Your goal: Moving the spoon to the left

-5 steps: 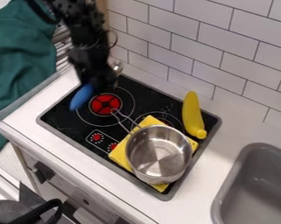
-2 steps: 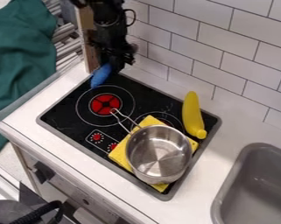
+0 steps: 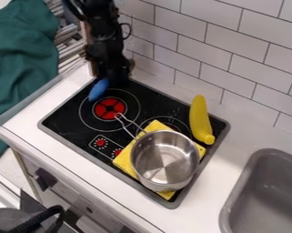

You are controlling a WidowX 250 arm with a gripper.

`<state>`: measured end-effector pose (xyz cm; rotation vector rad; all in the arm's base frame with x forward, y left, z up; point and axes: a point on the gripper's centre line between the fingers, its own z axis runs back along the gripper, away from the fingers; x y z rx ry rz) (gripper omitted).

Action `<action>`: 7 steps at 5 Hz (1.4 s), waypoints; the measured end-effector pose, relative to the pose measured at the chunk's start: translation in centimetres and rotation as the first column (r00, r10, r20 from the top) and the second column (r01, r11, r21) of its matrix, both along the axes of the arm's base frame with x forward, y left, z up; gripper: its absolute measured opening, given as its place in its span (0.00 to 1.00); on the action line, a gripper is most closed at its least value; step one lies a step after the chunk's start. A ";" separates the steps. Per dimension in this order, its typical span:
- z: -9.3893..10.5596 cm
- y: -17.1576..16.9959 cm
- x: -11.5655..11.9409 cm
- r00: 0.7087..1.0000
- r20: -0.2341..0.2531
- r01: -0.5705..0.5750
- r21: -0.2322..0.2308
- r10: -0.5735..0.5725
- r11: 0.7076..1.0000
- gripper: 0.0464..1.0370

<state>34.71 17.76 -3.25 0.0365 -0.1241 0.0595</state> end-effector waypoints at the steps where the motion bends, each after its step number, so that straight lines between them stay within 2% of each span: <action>1: -0.6 1.1 0.3 1.000 0.000 -0.007 0.003 0.007 1.000 0.30; 2: -0.8 1.5 0.6 1.000 -0.009 -0.016 -0.005 0.016 1.000 0.30; 3: -0.8 1.5 0.7 1.000 -0.015 -0.025 -0.016 0.024 1.000 0.37; 4: -0.7 1.4 0.7 1.000 -0.002 -0.025 -0.016 0.025 1.000 0.65; 5: -0.4 0.5 0.8 1.000 0.012 0.023 -0.003 -0.023 1.000 0.92; 6: 2.3 -0.4 1.3 0.997 0.035 0.075 0.021 -0.076 0.997 0.97; 7: 6.0 -2.6 1.5 0.988 0.070 0.131 0.074 -0.136 0.989 0.97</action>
